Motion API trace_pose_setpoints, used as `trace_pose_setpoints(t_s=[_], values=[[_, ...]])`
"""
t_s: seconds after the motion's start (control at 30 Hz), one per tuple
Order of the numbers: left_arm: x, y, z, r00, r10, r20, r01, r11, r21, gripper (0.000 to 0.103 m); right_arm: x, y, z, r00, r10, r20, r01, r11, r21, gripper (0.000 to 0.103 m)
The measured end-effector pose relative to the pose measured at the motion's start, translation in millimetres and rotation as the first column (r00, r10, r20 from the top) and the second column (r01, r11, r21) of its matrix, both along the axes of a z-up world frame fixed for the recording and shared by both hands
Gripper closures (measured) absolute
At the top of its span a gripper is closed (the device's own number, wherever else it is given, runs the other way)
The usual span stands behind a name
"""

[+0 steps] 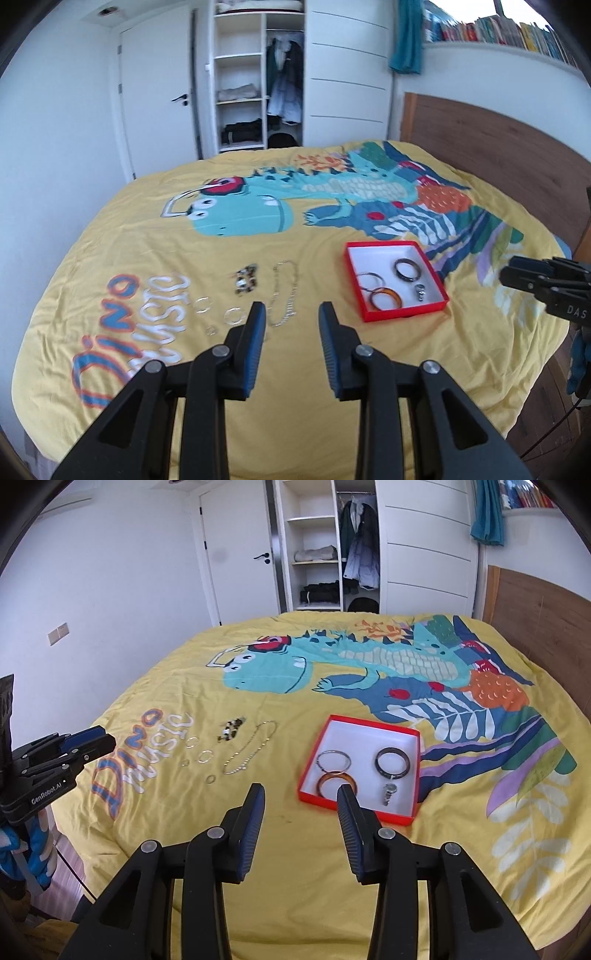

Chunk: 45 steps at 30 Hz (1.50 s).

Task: Organize jewelry
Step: 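Lift both tools out of the red box and back away, then grasp a small silver ring with the left tool while the right grasps another ring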

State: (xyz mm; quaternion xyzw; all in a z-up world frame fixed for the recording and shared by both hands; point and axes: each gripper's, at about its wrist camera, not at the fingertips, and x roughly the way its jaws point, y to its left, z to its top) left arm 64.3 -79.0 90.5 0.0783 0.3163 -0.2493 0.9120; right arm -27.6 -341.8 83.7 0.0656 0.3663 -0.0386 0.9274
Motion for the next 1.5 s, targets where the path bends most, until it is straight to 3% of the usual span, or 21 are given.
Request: trace_pose_setpoints(t_s=[0.17,0.37,0.53,0.8,1.13,1.5], values=[[18,79,1,0.996,0.089,0.0,-0.089,0.996,-0.011,0.075,0,25,4,1.0,0.01,0.012,-0.01,1.0,0.003,0.057],[43,161,2,0.973,0.23,0.009,-0.231,0.973,0.015,0.075,18,51,-2,0.999,0.042,0.005,-0.042,0.999,0.017,0.057],[61,190,-17,0.956,0.292,-0.036,-0.291,0.956,0.023,0.075,47,71,-17,0.996,0.093,-0.018,-0.092,0.995,0.041,0.057],[102,151,-85,0.956,0.246,-0.158,-0.239,0.969,0.062,0.075,112,92,-80,0.978,0.181,-0.1,-0.168,0.978,0.122,0.057],[169,81,-173,0.944,0.141,-0.299,-0.119,0.989,0.09,0.075,178,106,-179,0.925,0.299,-0.235,-0.252,0.944,0.212,0.057],[221,48,-220,0.916,0.099,-0.388,-0.073,0.994,0.082,0.075,233,130,-234,0.866,0.418,-0.275,-0.366,0.904,0.22,0.057]])
